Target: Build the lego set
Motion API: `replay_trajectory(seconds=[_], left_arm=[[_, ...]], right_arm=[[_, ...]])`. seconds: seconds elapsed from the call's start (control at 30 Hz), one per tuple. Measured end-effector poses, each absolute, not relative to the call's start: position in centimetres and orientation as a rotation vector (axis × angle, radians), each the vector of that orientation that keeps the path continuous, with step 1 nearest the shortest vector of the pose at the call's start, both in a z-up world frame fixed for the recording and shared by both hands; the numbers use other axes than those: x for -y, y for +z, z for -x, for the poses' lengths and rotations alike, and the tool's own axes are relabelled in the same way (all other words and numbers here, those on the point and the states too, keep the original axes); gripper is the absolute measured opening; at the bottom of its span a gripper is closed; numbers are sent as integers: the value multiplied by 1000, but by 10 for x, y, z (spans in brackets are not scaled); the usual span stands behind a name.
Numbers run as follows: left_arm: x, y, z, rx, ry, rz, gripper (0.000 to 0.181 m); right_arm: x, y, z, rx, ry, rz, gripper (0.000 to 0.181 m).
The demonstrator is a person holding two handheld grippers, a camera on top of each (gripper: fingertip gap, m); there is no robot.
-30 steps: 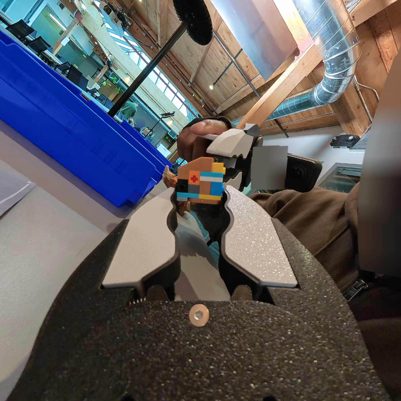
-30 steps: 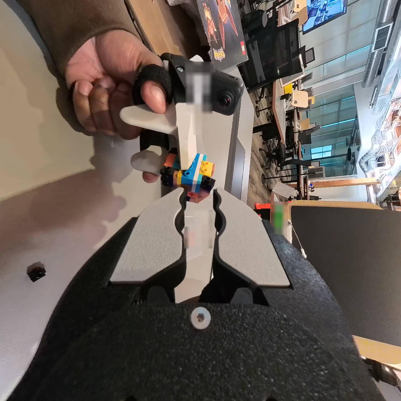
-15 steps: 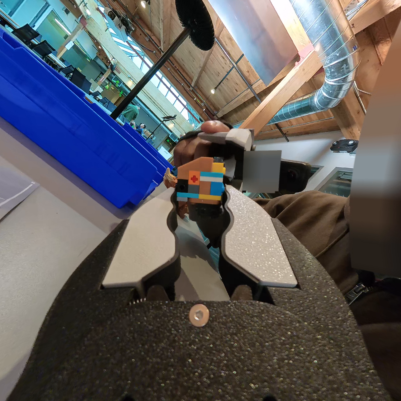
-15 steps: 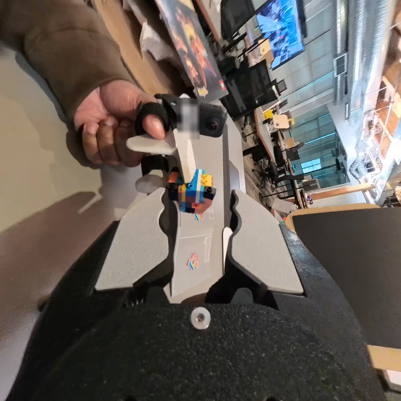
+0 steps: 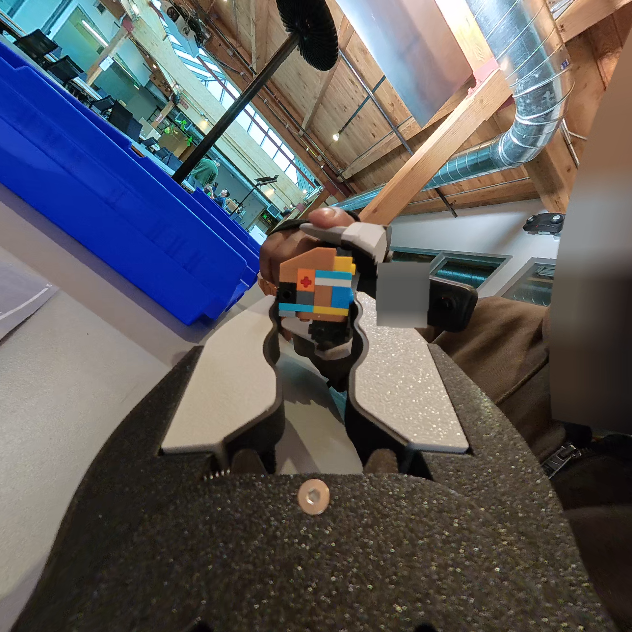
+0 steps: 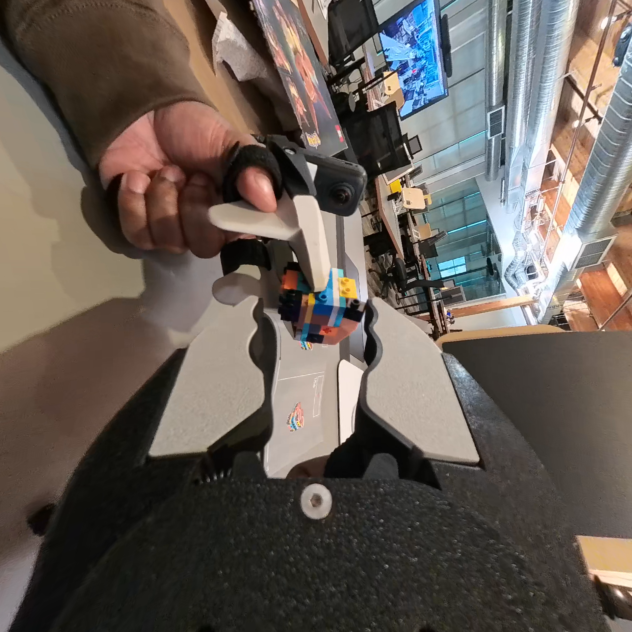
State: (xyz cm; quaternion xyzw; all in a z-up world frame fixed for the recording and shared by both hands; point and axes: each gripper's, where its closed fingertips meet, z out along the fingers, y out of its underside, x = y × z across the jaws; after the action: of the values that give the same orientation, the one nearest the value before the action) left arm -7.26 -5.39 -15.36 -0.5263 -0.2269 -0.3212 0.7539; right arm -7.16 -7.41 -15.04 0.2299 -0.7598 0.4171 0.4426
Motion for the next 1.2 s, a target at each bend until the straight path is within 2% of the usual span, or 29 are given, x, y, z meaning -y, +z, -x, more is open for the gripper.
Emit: replay_trajectory(seconds=[0.13, 1.2], left_arm=[[53, -154, 72, 496, -700, 1156, 39], [50, -161, 70, 519, -725, 1200, 39]], right_arm=[[74, -148, 74, 1854, 1026, -571, 49], [72, -153, 73, 1938, 1077, -592, 48]])
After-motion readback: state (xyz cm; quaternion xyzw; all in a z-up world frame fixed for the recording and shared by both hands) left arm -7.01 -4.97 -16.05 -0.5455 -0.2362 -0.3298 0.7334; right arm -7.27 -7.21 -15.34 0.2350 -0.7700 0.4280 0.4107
